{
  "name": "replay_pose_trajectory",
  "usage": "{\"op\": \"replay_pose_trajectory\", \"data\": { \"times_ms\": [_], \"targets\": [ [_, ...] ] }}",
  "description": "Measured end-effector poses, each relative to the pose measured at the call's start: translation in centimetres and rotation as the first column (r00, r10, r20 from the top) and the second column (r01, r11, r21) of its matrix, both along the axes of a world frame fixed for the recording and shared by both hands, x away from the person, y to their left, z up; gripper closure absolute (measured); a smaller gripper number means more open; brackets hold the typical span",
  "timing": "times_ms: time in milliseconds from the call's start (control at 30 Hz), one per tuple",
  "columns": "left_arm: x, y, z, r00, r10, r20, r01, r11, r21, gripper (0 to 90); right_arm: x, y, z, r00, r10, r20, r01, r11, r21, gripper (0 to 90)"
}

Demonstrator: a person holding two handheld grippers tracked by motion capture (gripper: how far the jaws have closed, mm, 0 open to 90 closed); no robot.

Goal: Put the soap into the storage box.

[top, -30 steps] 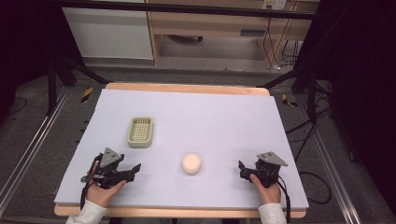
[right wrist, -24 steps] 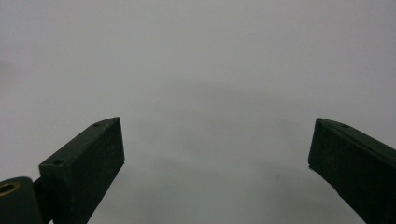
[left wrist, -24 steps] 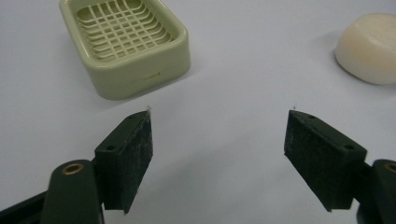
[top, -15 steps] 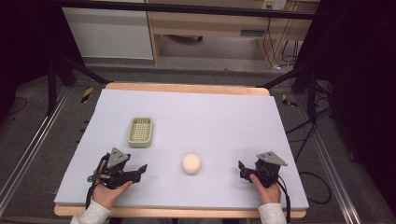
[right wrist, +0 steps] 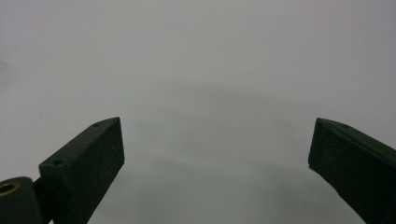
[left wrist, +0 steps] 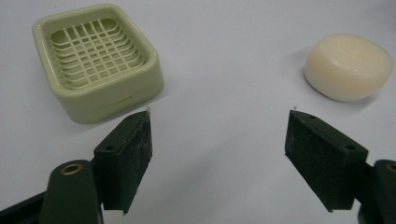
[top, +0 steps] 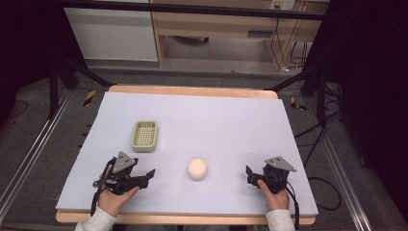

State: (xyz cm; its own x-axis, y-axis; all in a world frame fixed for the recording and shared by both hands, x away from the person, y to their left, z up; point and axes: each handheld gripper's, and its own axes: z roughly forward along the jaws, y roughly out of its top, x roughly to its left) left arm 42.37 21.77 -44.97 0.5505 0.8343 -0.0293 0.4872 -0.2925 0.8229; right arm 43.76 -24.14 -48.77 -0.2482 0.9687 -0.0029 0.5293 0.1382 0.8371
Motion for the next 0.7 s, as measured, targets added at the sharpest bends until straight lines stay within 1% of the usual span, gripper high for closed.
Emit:
{"op": "replay_pose_trajectory", "data": {
  "times_ms": [167,233,467,533,600,700],
  "targets": [
    [0.2,-0.5,0.5,0.9999,-0.014,0.001,0.014,0.9999,-0.003,23.0,0.0,0.0,0.0,1.0,-0.003,-0.002,0.003,1.0,-0.003,4.1],
    [0.3,-0.9,0.8,0.9999,-0.015,0.006,0.016,0.9998,-0.016,23.0,0.0,0.0,0.0,1.0,-0.004,0.0,0.004,1.0,-0.003,4.1],
    [0.7,-2.7,1.7,0.9986,-0.048,0.02,0.049,0.9986,-0.018,22.7,0.0,0.0,0.0,1.0,-0.005,0.002,0.005,1.0,-0.001,4.1],
    [0.8,-3.1,1.9,0.9981,-0.057,0.024,0.057,0.9983,-0.009,22.6,0.0,0.0,0.0,1.0,-0.004,0.002,0.004,1.0,0.0,4.1],
    [0.9,-3.5,2.0,0.9981,-0.056,0.025,0.056,0.9982,-0.022,22.6,0.0,0.0,0.0,1.0,-0.003,0.002,0.003,1.0,0.0,4.1],
    [1.0,-4.2,2.2,0.9974,-0.066,0.027,0.067,0.9975,-0.025,22.6,0.0,0.0,0.0,1.0,-0.001,0.0,0.001,1.0,0.0,4.1]
  ]
}}
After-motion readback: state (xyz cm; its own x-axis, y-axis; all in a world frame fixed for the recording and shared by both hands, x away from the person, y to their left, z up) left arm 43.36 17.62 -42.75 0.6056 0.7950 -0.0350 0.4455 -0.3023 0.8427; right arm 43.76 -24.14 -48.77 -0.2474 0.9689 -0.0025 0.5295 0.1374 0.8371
